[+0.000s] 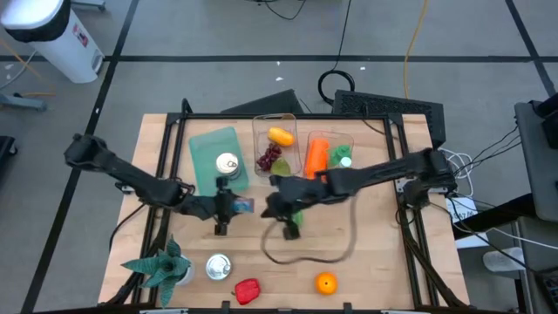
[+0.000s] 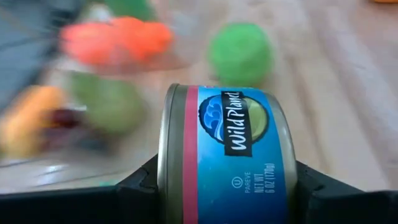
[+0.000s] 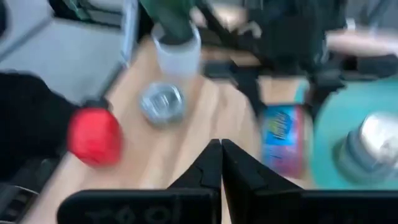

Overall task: Pick & Place Food Item
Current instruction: Stack the blue tuna can on top of the blue tuna can in the green bin

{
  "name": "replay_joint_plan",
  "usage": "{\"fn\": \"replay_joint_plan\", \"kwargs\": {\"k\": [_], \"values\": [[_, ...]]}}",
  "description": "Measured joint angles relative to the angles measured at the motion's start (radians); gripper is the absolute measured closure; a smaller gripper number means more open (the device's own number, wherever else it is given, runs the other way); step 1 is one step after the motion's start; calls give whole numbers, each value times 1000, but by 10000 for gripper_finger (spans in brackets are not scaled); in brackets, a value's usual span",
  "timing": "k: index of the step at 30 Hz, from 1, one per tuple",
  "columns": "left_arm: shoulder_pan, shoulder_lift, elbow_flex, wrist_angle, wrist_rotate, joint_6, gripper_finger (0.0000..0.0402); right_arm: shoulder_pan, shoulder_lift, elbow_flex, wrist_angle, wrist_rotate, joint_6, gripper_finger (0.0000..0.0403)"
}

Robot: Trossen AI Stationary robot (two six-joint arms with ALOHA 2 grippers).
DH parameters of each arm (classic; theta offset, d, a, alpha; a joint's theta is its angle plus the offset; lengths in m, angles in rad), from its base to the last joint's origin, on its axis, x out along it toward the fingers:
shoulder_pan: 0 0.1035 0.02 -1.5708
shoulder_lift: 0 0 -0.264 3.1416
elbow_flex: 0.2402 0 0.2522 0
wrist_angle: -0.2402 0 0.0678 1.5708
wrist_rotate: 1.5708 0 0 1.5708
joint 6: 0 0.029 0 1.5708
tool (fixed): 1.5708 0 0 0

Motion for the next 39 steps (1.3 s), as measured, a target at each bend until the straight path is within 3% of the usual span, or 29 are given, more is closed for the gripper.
{"fn": "replay_joint_plan", "kwargs": {"k": [5, 11, 16, 22, 30, 39], "values": [[-42, -118, 160, -365, -254, -9, 226, 88, -167, -107, 49, 74, 4, 403], [-23, -148, 301, -692, -465, -85, 226, 192, -361, -429, 333, 172, 109, 403], [70, -119, 308, -755, -496, -94, 226, 268, -487, -716, 575, 312, 182, 403], [185, 17, 301, -772, -523, -65, 226, 358, -573, -920, 801, 443, 183, 403], [280, 216, 300, -728, -459, 6, 226, 371, -647, -991, 817, 453, 168, 403], [321, 286, 299, -700, -490, 77, 226, 373, -655, -1014, 808, 439, 176, 403]]}}
